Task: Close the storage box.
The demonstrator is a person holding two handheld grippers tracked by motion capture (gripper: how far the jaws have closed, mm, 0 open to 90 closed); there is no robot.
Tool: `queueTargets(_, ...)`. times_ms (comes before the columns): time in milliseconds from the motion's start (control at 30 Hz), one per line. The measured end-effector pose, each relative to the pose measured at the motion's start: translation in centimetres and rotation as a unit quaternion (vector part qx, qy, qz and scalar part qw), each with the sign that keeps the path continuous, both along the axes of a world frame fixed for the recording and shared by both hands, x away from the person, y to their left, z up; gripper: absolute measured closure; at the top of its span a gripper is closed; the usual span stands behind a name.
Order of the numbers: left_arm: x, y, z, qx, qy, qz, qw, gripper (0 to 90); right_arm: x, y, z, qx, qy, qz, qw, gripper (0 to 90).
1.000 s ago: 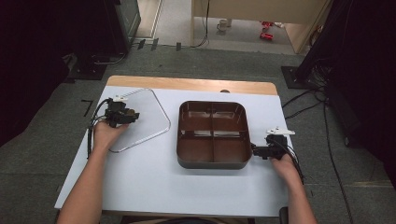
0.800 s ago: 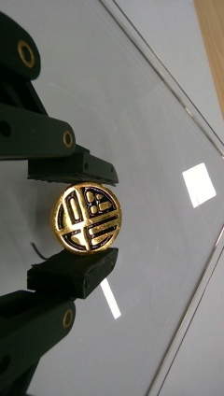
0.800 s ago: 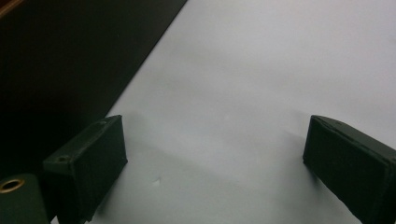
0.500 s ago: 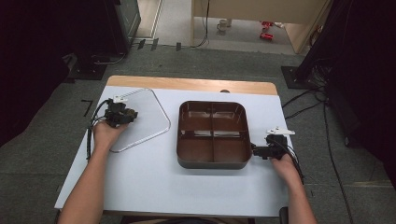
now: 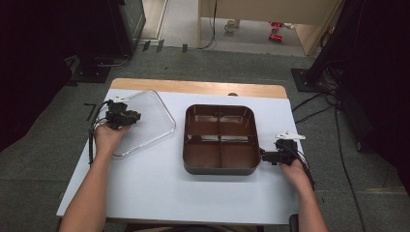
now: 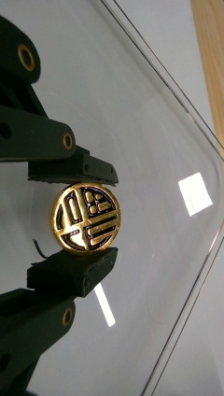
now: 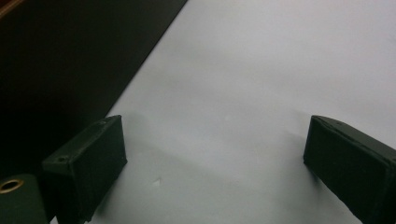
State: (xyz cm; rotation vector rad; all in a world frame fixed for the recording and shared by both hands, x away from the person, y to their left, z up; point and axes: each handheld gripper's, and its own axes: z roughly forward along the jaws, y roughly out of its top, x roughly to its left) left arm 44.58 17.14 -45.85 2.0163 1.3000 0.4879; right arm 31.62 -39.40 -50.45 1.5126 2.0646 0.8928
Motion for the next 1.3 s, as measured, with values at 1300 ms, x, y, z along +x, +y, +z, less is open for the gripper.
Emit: queueTargets(1300,-5.4,-10.1,9.1,-0.023,-0.038,-0.161,0.9860,59.5,0.0,0.0,0.0,-0.001,-0.001,0.000,1.0000,5.1)
